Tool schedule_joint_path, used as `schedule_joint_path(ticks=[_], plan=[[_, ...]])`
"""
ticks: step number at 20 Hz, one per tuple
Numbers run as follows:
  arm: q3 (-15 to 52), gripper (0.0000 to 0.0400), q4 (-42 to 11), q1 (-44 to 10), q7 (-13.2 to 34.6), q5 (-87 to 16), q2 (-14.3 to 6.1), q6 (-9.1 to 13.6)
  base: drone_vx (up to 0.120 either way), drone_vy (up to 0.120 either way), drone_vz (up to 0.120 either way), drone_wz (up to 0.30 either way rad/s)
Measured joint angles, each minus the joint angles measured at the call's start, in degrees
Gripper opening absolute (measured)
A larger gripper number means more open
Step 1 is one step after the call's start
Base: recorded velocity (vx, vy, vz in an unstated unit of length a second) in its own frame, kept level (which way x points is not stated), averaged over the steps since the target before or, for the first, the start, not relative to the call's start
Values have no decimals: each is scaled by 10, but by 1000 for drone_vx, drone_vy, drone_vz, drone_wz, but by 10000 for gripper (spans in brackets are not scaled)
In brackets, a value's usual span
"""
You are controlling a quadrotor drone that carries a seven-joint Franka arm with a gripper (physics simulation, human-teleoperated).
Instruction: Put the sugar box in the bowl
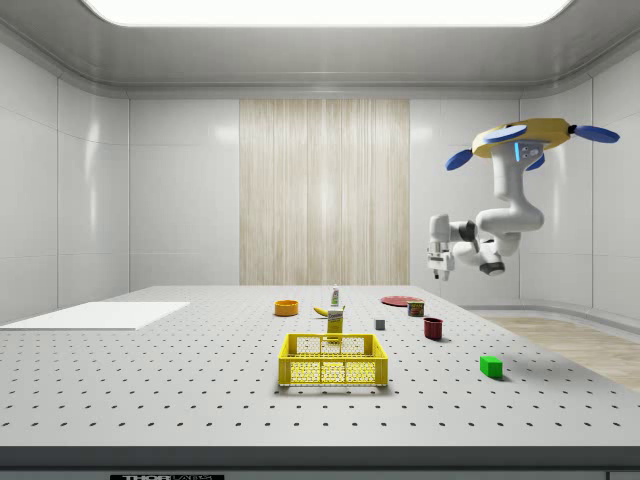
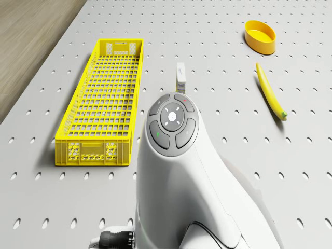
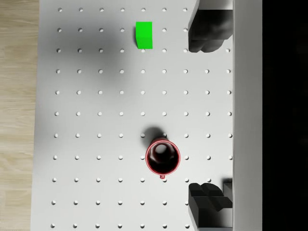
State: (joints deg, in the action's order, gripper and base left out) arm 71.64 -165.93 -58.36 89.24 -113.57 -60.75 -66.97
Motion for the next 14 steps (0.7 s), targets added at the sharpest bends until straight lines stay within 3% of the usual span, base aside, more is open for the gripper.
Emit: schedule_joint_path(ticks=[10, 14], plan=[[15, 400, 1, -22, 18, 12, -33, -20, 120, 0, -116, 0], [20, 400, 2, -27, 23, 18, -45, -31, 120, -50, -80, 0]])
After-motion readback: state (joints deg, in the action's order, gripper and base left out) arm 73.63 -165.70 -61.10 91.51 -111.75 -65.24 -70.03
